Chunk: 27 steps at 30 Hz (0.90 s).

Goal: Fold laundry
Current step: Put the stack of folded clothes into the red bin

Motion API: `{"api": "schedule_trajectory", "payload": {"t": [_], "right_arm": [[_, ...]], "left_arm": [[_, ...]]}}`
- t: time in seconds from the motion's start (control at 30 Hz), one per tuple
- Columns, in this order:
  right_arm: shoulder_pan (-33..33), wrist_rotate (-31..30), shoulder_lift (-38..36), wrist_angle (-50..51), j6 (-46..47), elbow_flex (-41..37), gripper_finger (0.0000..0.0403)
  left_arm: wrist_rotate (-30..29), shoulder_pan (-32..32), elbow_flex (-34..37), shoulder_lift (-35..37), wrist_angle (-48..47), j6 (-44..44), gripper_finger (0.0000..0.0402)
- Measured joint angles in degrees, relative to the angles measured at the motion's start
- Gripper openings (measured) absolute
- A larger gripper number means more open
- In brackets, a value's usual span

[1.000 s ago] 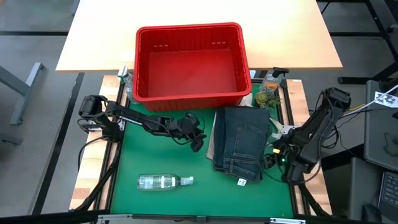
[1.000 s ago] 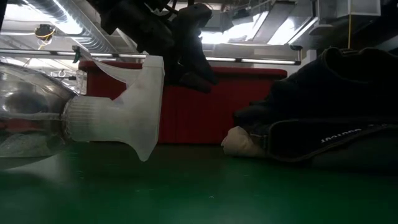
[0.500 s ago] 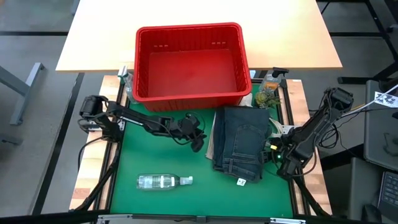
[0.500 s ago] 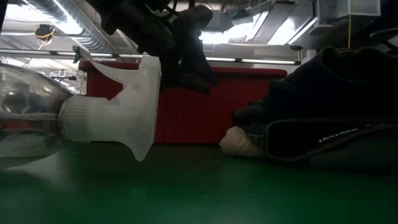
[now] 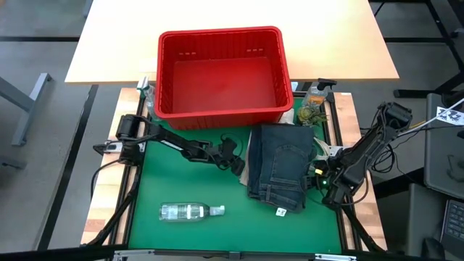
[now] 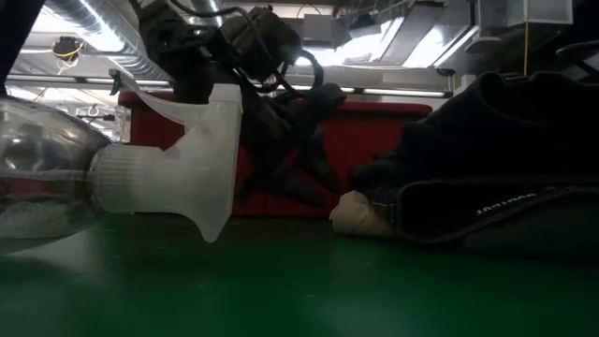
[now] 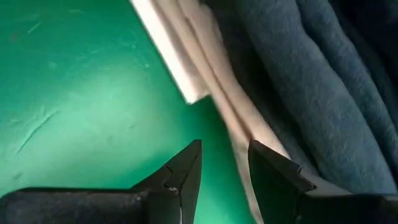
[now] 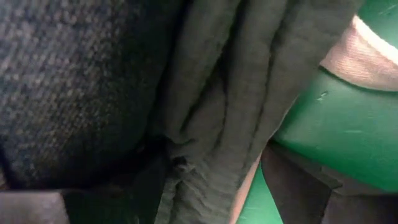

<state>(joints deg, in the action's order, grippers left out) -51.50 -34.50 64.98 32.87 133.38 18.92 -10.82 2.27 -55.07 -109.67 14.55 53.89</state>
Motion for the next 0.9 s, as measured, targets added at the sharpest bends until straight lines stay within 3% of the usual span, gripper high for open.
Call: {"api": "schedule_trajectory", "payload": {"t": [0.43,0.9], "right_arm": [[5.7,0.4,3.0,-3.8,-0.4,0.1,0.0256],[5.9,-2.4,3.6,-6.2,-0.3,0.0,0.0256]], "left_arm": [[2.2,-0.2,0.0,-4.4,5.7,1.5,0.0126],[2.6,-0.2,0.0,-4.4,5.7,1.2,0.0126]]}}
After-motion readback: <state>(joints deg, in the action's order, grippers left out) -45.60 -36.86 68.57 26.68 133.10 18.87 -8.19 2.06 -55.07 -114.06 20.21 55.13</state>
